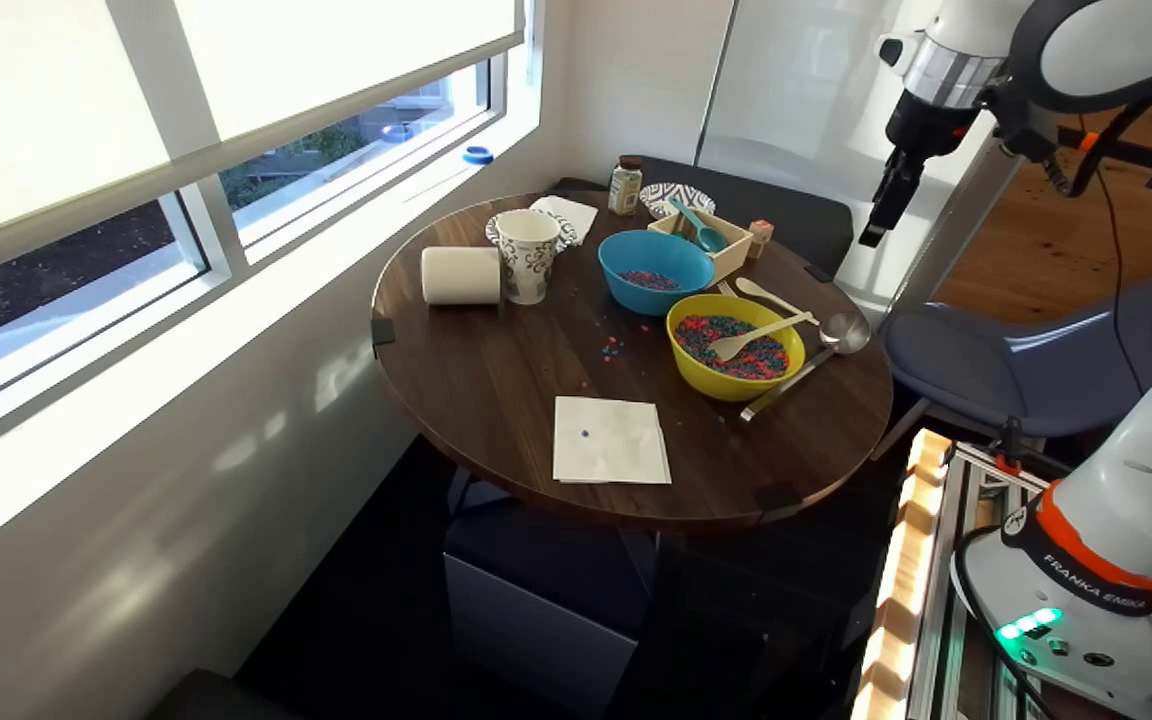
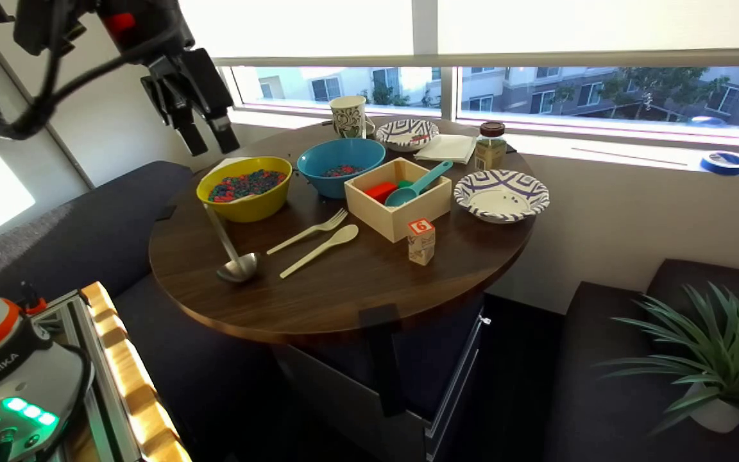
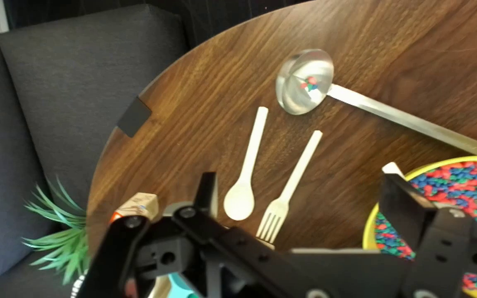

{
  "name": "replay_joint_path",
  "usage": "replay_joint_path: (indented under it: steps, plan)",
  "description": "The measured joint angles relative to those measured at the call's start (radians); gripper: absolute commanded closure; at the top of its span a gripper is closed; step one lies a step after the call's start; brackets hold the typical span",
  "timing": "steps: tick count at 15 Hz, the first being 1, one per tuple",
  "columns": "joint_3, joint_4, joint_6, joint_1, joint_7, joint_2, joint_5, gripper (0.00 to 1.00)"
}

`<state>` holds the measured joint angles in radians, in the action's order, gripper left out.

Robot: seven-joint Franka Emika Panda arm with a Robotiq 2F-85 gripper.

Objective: Pick up the spoon in the yellow bowl and use to to move a spoon of the yellow bowl's content into the blue content before putting the spoon to the right far right of the table near the wooden box

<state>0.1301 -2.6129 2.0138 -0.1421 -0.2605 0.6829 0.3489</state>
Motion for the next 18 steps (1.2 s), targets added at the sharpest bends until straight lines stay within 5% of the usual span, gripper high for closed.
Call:
replay_joint_path:
  steps: [6,14,18]
  plan:
    - [-0.003,-0.041,-0.004,0.150,-0.155,-0.066,-0.040,0.00]
    - [-0.049,-0.036,-0.003,0.239,-0.378,-0.190,0.014,0.02]
    - [-0.089,-0.026,0.002,0.240,-0.411,-0.243,0.084,0.42]
